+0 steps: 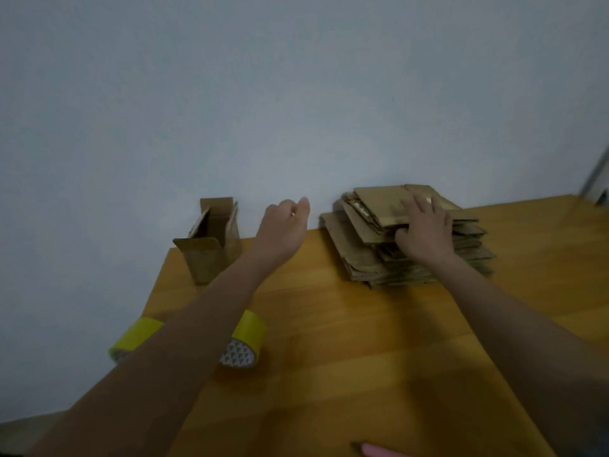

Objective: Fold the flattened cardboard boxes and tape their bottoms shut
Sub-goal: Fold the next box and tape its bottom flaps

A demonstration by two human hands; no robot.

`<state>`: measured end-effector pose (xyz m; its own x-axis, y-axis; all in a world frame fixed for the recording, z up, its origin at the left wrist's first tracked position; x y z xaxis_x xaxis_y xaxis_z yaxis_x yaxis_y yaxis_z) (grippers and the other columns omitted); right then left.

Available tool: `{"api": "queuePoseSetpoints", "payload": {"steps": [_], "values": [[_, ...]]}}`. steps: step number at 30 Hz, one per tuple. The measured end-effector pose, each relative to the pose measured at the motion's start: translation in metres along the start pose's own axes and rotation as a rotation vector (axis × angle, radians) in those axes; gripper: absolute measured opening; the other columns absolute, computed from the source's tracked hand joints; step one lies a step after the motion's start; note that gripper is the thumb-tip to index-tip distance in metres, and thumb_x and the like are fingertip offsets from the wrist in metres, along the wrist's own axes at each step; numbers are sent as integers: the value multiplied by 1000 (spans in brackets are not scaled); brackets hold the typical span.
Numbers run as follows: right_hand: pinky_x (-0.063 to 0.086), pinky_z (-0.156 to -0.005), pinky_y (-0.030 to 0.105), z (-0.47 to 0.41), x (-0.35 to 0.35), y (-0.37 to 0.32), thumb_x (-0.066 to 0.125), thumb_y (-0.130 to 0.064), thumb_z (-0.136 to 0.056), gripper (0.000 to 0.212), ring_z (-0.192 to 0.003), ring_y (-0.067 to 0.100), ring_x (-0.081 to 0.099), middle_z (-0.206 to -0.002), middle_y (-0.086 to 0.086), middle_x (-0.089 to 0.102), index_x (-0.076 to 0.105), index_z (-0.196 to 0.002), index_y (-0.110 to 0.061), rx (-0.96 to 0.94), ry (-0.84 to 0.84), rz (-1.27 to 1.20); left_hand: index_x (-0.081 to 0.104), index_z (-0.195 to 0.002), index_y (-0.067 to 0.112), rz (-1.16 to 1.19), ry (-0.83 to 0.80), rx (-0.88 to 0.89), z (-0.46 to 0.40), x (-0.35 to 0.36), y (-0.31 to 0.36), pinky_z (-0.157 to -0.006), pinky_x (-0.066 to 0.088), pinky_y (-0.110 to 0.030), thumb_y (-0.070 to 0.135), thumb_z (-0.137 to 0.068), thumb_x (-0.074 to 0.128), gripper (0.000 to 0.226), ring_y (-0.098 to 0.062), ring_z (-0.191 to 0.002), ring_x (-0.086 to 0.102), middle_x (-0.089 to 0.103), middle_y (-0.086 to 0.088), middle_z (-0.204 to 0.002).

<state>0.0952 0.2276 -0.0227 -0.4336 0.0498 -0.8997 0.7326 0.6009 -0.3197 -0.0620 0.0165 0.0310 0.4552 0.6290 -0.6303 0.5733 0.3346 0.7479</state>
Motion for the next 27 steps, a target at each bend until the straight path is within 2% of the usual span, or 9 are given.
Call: {"api": "queuePoseSetpoints", "payload": {"steps": [2,4,6,8,11,14,18,22,27], "values": [[-2,-117,57,3,7,22,48,-9,-91,60,-150,28,7,-157,9,30,35,-147,-24,25,-62,-16,58,-113,5,-10,-91,6,1,26,11,-63,36,-23,40,-105,28,47,-6,-72,43,53,-4,-100],[1,-117,58,6,5,31,48,-3,-91,53,-144,29,26,-142,9,51,46,-139,-24,6,5,-16,57,-108,7,-6,-148,2,4,45,17,-61,33,-21,40,-105,28,44,-6,-69,42,52,-4,-96],[23,-116,54,9,-3,33,50,-3,-92,42,-123,31,49,-123,8,64,57,-130,-20,-22,119,-9,51,-99,12,-20,-194,-22,5,59,20,-58,31,-23,40,-105,28,37,-8,-67,40,49,-5,-90],[47,-94,43,13,-8,34,48,-4,-95,35,-102,30,59,-110,10,69,64,-123,-16,-47,167,-88,45,-96,16,-30,-215,-39,5,68,21,-58,31,-24,41,-105,28,32,-8,-66,38,47,-2,-84],[53,-73,38,17,-23,36,45,-5,-98,32,-87,30,63,-102,12,70,66,-121,-14,-101,247,-166,46,-96,15,-60,-208,-58,5,74,22,-60,32,-24,42,-105,28,33,-7,-67,40,44,5,-79],[56,-66,41,32,-66,29,49,-8,-98,30,-82,32,65,-102,15,71,64,-123,-13,-243,518,-225,50,-100,12,-22,-181,-42,7,75,30,-72,42,-31,42,-105,30,36,-17,-83,51,52,-2,-91],[58,-80,33,68,-112,13,57,-9,-97,29,-90,22,70,-105,9,73,65,-124,-8,-399,719,-545,38,-143,21,337,-124,-98,14,60,49,-98,47,-44,49,-103,30,50,-22,-116,53,47,-3,-137],[47,-60,8,108,-122,-18,58,-8,-96,22,-74,6,62,-87,-3,68,69,-114,-4,-437,642,-719,13,-153,41,688,-160,-149,33,38,65,-100,46,-55,62,-96,33,64,-31,-135,42,25,0,-158],[54,-68,14,135,-88,-34,58,-10,-96,22,-91,-7,65,-101,-8,70,62,-118,-7,-316,291,-1041,19,-152,42,547,-206,-56,68,19,68,-105,41,-55,62,-94,39,64,-27,-133,42,37,6,-151]]}}
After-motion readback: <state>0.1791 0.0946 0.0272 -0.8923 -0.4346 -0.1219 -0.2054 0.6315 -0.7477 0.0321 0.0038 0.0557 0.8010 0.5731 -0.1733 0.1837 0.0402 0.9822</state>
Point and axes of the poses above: each hand's wrist, its own z-axis away from the middle knuckle, its own x-axis out of the palm, y = z × x, the point moved 9 cm from there along -z, towards the middle knuckle
